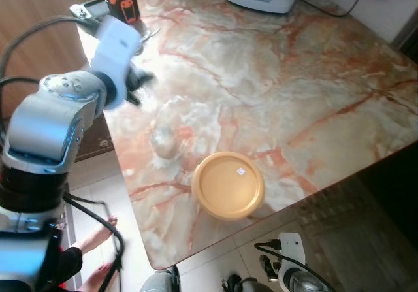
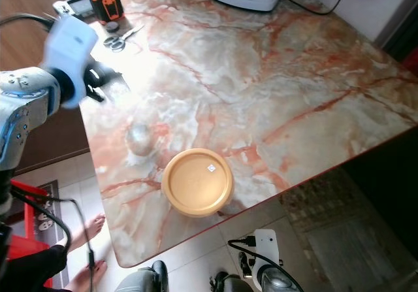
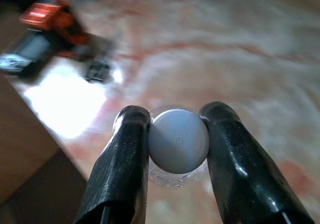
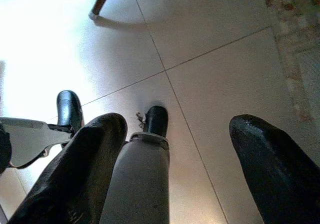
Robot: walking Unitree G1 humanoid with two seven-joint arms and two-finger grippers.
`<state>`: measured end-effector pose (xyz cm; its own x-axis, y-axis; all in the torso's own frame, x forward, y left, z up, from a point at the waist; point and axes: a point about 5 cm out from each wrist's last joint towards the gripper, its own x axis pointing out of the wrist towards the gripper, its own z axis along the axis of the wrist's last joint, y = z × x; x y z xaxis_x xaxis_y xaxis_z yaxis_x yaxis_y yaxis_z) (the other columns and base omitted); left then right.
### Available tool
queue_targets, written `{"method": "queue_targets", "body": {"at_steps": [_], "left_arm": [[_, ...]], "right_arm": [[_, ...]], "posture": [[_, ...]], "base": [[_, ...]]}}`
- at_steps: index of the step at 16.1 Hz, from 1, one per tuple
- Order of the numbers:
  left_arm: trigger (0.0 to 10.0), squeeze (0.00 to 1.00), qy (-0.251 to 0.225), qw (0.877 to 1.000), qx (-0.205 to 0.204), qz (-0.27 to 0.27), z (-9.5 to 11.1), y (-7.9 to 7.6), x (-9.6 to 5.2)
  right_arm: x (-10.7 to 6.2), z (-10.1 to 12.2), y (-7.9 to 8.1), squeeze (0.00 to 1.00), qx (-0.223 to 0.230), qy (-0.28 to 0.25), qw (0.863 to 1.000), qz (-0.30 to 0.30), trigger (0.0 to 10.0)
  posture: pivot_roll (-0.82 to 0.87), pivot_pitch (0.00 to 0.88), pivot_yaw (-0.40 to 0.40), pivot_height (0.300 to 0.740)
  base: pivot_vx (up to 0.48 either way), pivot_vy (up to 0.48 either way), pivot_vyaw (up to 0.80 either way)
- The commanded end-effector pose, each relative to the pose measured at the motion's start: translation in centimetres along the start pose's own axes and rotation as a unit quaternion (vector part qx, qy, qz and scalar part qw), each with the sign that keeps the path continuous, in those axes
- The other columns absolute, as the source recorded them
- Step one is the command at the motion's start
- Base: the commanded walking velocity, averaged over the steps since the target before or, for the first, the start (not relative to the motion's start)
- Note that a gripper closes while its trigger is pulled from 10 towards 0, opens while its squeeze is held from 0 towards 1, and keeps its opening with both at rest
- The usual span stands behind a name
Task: Restocking fridge
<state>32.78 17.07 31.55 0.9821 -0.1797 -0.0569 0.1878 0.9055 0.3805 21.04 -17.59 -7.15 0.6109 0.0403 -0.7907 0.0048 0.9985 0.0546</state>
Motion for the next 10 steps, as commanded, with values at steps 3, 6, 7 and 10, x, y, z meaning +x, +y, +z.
{"method": "queue_targets", "body": {"at_steps": [3,6,7,10], "left_arm": [[10.0,0.00,-0.061,0.993,-0.006,0.097,0.4,0.8,-1.2],[10.0,0.00,-0.099,0.982,0.011,0.158,0.1,0.9,-1.9],[10.0,0.00,-0.120,0.974,0.051,0.184,-0.5,0.5,-2.3],[10.0,0.00,-0.129,0.969,0.044,0.205,-1.9,-0.5,-2.8]], "right_arm": [[-0.2,-1.2,-0.4,0.00,0.006,0.018,1.000,-0.006,10.0],[-0.2,-1.1,-0.5,0.00,0.004,0.017,1.000,-0.007,10.0],[-0.2,-1.1,-0.6,0.00,0.003,0.016,1.000,-0.008,10.0],[-0.2,-1.1,-0.7,0.00,0.002,0.016,1.000,-0.008,10.0]], "posture": [[0.16,0.209,-0.074,0.740],[0.16,0.207,-0.079,0.740],[0.15,0.205,-0.080,0.740],[0.15,0.203,-0.080,0.740]], "base": [[0.000,0.000,0.00],[0.000,0.000,0.00],[0.000,0.000,0.00],[0.000,0.000,0.00]]}}
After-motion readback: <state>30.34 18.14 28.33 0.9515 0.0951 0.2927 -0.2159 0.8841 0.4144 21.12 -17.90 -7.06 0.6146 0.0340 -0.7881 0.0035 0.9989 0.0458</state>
